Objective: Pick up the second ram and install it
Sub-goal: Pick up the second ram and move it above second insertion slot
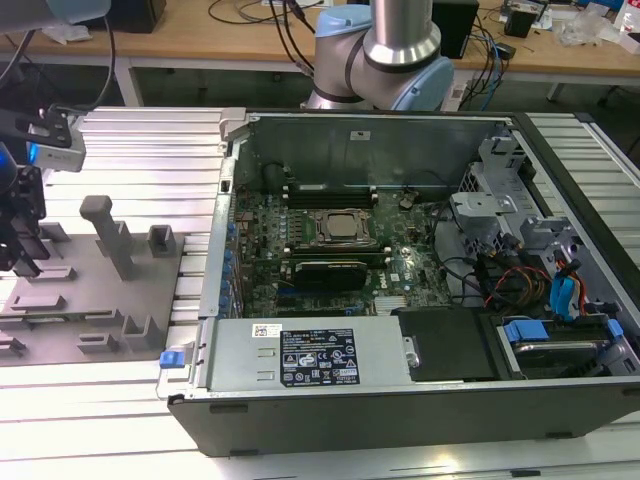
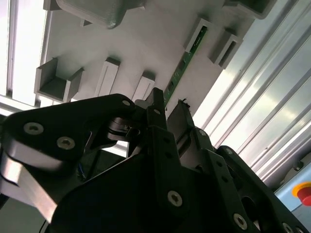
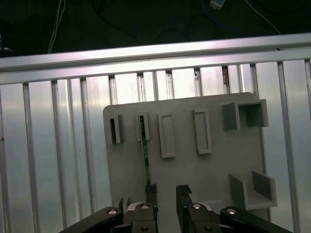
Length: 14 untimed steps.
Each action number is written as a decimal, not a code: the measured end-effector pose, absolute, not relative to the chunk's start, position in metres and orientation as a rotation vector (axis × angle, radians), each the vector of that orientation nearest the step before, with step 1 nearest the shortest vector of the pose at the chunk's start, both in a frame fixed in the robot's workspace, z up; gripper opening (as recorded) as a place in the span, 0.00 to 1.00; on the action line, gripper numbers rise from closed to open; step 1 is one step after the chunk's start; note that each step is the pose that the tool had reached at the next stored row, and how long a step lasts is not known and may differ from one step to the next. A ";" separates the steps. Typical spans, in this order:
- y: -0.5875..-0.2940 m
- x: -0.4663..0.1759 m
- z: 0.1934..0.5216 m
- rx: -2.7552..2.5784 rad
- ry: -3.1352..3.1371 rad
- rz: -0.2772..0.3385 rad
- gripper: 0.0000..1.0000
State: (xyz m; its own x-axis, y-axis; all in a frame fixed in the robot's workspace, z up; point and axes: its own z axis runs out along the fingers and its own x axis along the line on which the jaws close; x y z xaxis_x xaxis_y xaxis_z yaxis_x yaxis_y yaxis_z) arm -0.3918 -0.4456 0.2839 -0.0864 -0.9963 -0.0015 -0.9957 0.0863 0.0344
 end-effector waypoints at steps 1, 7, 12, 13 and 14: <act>-0.446 -0.392 0.283 2.108 -2.299 -0.041 0.30; -0.446 -0.392 0.279 2.108 -2.299 -0.041 0.30; -0.446 -0.392 0.274 2.108 -2.299 -0.041 0.30; -0.446 -0.392 0.273 2.108 -2.299 -0.041 0.30; -0.446 -0.392 0.272 2.108 -2.299 -0.041 0.30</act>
